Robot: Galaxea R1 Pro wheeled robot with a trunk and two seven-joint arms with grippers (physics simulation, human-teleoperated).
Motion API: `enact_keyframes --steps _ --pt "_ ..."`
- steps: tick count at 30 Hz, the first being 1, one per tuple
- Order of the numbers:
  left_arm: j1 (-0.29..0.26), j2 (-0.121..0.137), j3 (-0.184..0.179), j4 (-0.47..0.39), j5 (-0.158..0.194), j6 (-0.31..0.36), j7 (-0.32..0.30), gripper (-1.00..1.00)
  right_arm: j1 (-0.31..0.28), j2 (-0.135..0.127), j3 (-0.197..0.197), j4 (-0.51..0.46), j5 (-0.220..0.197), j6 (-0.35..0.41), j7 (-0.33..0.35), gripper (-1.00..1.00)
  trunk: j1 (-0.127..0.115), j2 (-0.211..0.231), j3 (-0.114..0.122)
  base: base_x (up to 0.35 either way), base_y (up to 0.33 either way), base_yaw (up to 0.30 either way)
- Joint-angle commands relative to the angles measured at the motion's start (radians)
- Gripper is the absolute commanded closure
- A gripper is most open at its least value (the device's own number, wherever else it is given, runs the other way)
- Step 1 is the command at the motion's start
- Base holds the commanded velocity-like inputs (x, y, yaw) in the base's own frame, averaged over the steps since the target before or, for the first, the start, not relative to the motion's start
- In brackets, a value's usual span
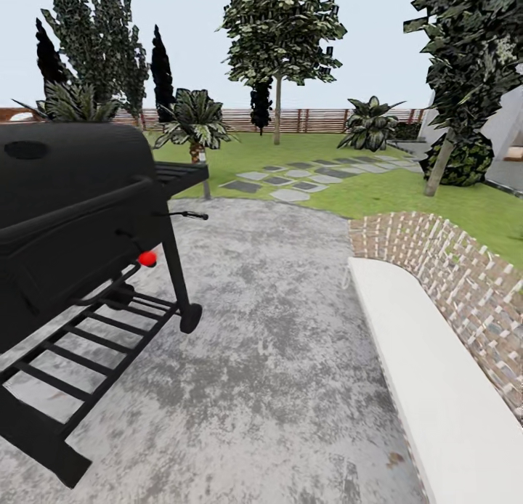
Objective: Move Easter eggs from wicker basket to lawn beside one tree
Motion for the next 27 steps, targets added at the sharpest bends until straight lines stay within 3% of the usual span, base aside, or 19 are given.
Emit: enact_keyframes --steps 1,27 --pt "0.0 0.0 0.001 -0.001 0.001 0.001 0.0 -1.0 -0.001 0.0 0.005 0.001 0.001 -0.003 0.0 -1.0 0.001 0.0 -0.001 0.334 0.0 -0.12" --pt "0.0 0.0 0.001 -0.001 0.001 0.001 0.0 -1.0 -0.001 0.0 0.005 0.001 0.001 -0.003 0.0 -1.0 0.001 0.0 -0.001 0.334 0.058 -0.015"
